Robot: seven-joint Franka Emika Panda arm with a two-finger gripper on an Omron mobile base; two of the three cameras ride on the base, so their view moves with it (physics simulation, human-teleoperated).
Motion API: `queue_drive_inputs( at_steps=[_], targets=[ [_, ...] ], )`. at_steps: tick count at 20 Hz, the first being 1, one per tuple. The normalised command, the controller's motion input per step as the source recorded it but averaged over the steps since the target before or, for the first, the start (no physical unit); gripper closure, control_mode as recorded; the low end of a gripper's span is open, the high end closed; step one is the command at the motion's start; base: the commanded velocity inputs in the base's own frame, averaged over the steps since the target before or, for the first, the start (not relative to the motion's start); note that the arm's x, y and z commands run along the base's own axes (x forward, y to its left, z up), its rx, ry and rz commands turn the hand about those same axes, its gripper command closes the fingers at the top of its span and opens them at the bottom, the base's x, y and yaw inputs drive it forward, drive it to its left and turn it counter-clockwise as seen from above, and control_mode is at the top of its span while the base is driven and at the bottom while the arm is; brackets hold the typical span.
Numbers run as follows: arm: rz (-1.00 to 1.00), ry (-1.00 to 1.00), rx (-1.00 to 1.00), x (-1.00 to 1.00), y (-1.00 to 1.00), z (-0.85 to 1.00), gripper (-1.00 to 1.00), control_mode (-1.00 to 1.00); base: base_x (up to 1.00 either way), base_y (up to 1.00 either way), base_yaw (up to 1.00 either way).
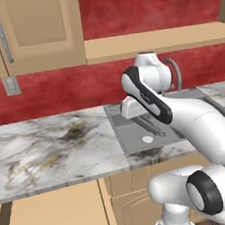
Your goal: Take the tongs from the drawer on the left and place them on the dining counter next to the tray containing the kebab skewer.
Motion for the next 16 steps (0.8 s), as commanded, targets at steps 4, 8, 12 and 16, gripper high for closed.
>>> queue_drive_inputs(
  at_steps=[4,8,12,16],
  targets=[
    [0.0,0.0,0.0,0.0,0.0,0.0,1.0,1.0,-0.99,-0.03,0.0],
    [0.0,0.0,0.0,0.0,0.0,0.0,1.0,1.0,-0.91,-0.12,-0.04],
    [0.0,0.0,0.0,0.0,0.0,0.0,1.0,1.0,-0.38,-0.19,0.32],
    [0.0,0.0,0.0,0.0,0.0,0.0,1.0,1.0,-0.12,-0.15,0.93]
  ],
)
